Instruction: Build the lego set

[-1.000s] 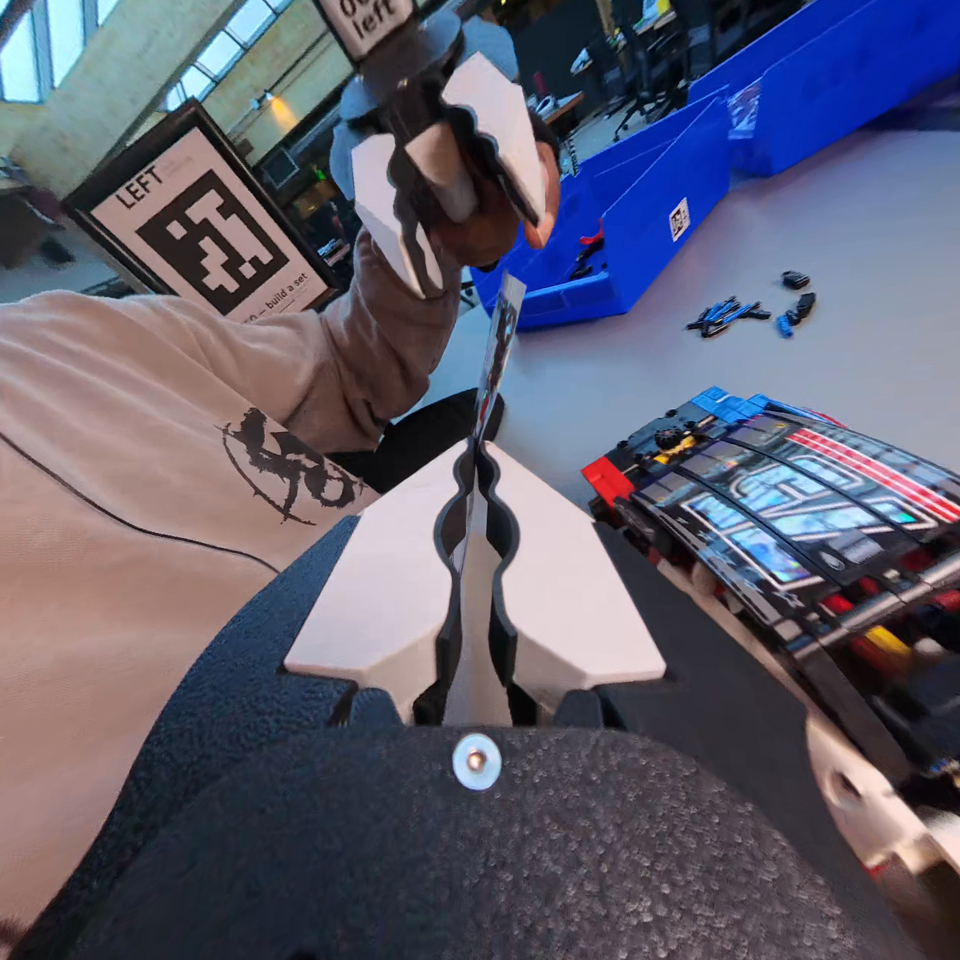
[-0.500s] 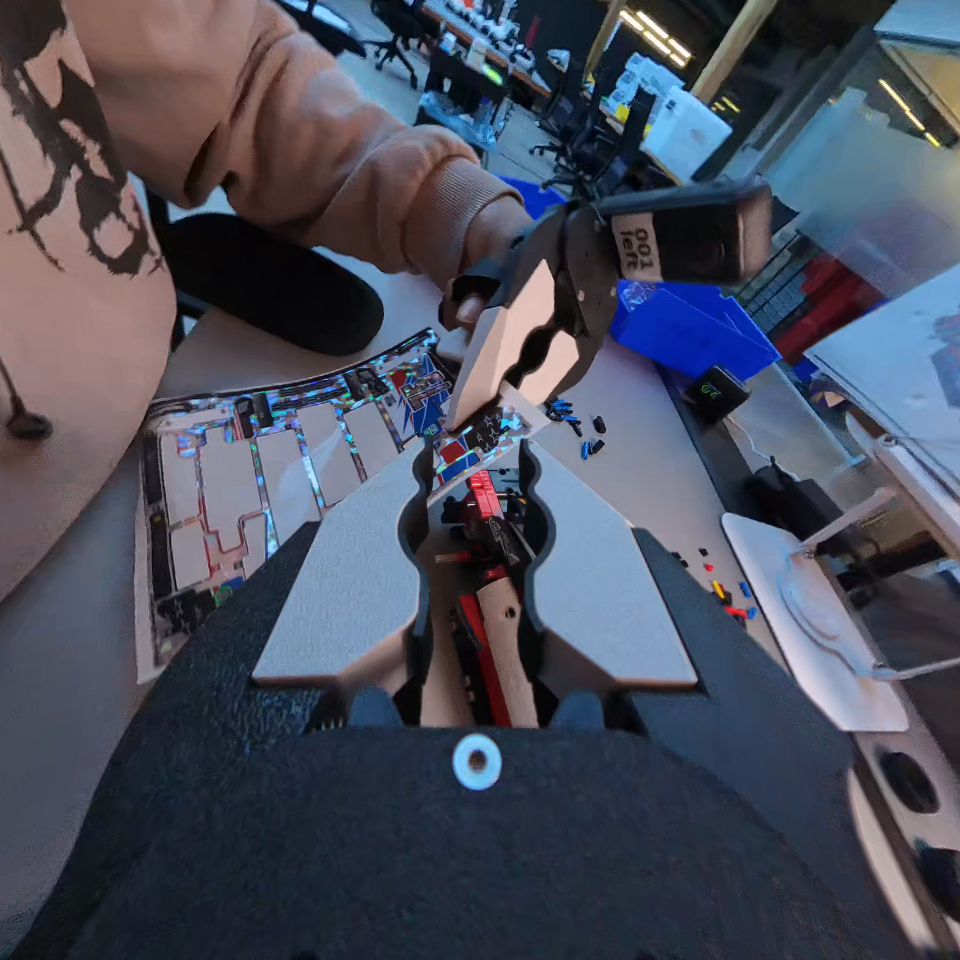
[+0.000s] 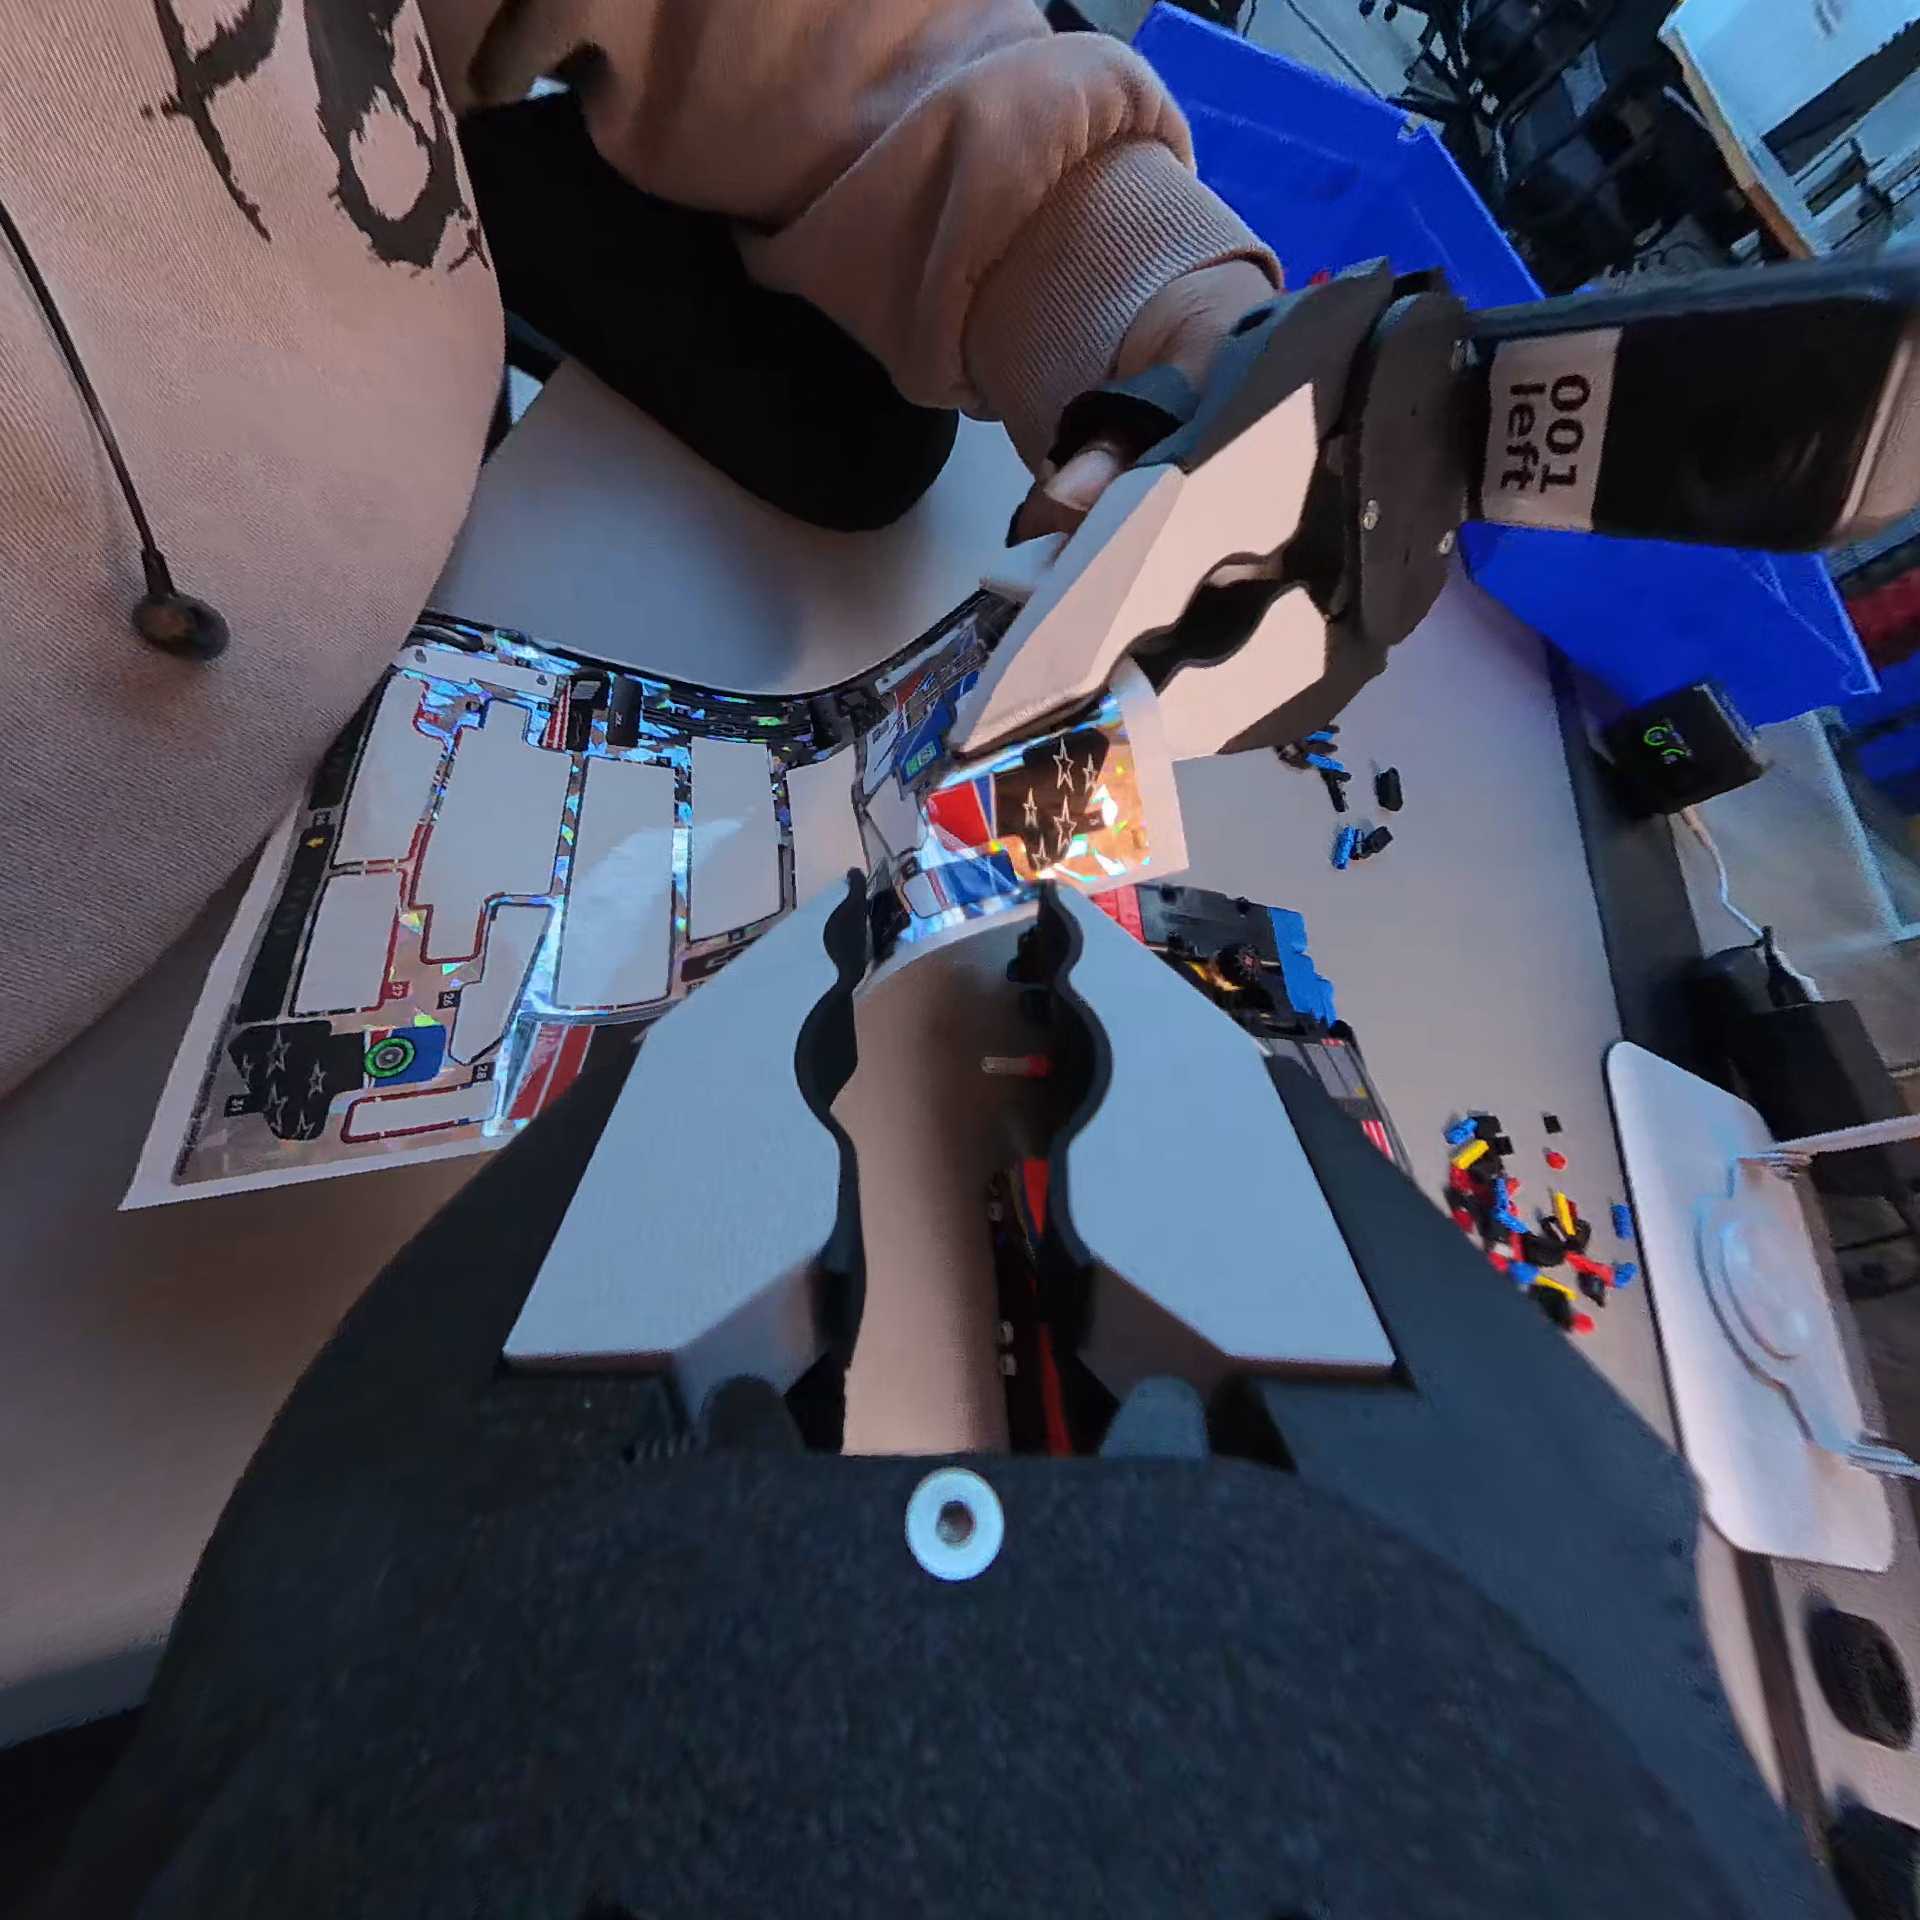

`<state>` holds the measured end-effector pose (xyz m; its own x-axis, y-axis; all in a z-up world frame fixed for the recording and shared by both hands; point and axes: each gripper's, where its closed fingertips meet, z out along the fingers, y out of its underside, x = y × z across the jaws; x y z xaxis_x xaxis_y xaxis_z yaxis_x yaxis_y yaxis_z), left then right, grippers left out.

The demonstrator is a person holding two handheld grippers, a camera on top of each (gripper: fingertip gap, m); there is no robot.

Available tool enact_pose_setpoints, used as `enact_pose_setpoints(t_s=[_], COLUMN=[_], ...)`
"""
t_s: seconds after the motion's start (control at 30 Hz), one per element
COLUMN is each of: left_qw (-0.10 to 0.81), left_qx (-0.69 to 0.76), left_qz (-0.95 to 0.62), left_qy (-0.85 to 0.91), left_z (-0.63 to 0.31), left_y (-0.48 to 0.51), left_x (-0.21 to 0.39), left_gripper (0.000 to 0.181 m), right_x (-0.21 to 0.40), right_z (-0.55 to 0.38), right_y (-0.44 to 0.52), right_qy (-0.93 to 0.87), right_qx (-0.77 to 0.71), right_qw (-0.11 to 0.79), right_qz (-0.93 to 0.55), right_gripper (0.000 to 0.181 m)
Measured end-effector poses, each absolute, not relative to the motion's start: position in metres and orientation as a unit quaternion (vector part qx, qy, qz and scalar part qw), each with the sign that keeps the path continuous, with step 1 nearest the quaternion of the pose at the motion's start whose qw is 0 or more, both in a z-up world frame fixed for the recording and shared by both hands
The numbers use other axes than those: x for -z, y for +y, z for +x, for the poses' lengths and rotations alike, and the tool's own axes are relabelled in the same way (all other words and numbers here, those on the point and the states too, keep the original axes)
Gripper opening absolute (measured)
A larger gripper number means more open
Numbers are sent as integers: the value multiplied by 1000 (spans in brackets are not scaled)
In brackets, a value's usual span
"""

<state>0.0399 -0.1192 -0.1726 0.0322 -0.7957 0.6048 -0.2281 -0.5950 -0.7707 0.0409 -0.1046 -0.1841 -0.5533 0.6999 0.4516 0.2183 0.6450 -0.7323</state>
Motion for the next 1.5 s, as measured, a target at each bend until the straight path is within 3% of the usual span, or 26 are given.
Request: enact_pose_setpoints(t_s=[0.13,0.23,0.33,0.43,0.53,0.6,0.83,1.2,1.5], left_qw=[286,316,331,433,553,582,532,459,497], left_qx=[568,559,517,393,259,209,160,291,238], left_qz=[-661,-660,-697,-730,-698,-678,-700,-702,-700], left_qy=[398,390,372,354,374,396,449,461,454], left_z=[38,35,29,15,3,6,24,41,30], left_y=[-121,-117,-104,-74,-67,-73,-74,-96,-85], left_x=[161,155,161,149,111,98,140,161,161], left_gripper=[0,0,5,36,39,40,39,37,24], right_x=[171,161,153,149,143,139,141,146,142], right_z=[38,39,38,34,29,27,21,35,26], right_y=[-103,-111,-108,-95,-74,-68,-84,-113,-97], right_qy=[-784,-754,-720,-671,-577,-524,-534,-631,-563], right_qx=[-379,-439,-480,-523,-586,-636,-664,-637,-677], right_qw=[367,354,340,299,247,206,183,263,213], right_qz=[-325,-336,-367,-431,-512,-529,-490,-355,-424], right_gripper=[39,4,0,0,0,0,0,0,8])
